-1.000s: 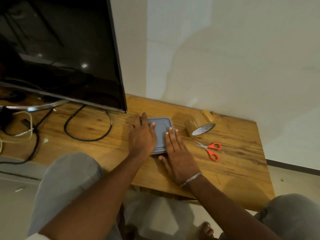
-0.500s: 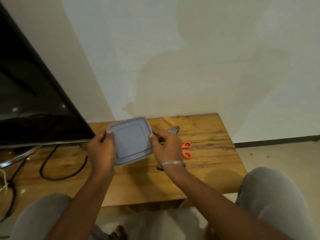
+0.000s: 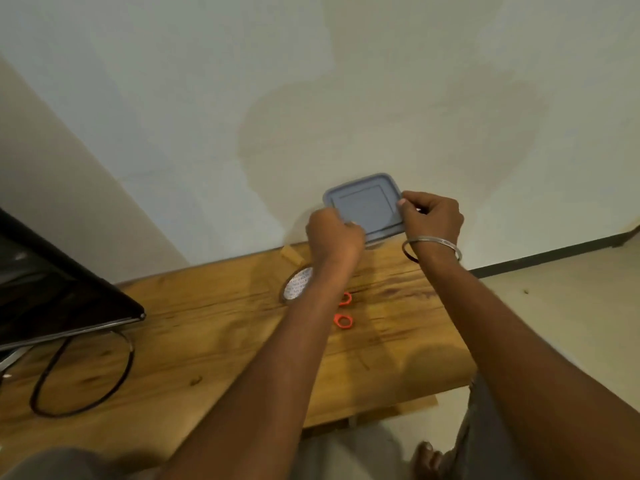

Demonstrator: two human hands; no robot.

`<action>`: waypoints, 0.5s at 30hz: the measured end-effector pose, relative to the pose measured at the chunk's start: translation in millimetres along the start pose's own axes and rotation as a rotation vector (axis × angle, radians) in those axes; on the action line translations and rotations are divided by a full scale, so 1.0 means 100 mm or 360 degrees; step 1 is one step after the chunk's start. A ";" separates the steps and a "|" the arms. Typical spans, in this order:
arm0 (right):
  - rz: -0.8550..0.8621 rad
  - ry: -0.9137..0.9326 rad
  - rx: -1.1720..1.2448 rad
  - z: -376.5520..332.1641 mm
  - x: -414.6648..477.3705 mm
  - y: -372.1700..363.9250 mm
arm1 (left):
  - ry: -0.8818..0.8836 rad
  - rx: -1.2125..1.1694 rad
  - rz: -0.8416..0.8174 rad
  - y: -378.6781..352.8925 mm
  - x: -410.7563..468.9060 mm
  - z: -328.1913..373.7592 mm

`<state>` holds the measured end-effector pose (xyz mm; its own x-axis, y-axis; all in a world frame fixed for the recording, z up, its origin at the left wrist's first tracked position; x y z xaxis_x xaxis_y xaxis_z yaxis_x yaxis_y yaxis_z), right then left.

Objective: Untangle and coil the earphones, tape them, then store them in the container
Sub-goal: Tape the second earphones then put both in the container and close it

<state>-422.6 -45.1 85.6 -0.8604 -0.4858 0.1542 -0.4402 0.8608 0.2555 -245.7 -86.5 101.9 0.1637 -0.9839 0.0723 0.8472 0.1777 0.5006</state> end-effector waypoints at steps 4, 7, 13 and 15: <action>-0.0048 -0.0168 -0.0091 0.42 0.12 -0.05 | -0.0035 0.0184 -0.0067 -0.40 -0.13 -0.06; -0.0144 -0.0218 -0.0198 0.59 0.17 -0.15 | -0.0045 0.0308 -0.0161 -0.60 -0.10 -0.23; -0.0308 -0.0375 -0.0436 0.84 0.15 -0.24 | -0.0024 0.0395 -0.0234 -0.76 -0.07 -0.47; -0.0348 -0.0389 -0.0490 0.85 0.13 -0.23 | -0.0075 0.0419 -0.0269 -0.82 -0.08 -0.52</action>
<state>-445.2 -58.4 0.0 -0.8073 -0.5692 -0.1556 -0.5533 0.6386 0.5348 -289.8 -92.2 15.3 0.0030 -1.0000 0.0058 0.6994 0.0062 0.7147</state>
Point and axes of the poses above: each hand's wrist, its own x-axis towards the middle knuckle, its own y-axis out of the back of the hand, z = x × y, the point moved 6 cm from there along x, towards the middle knuckle, and after that the axes turned 12 degrees about z, right-handed, at the moved point
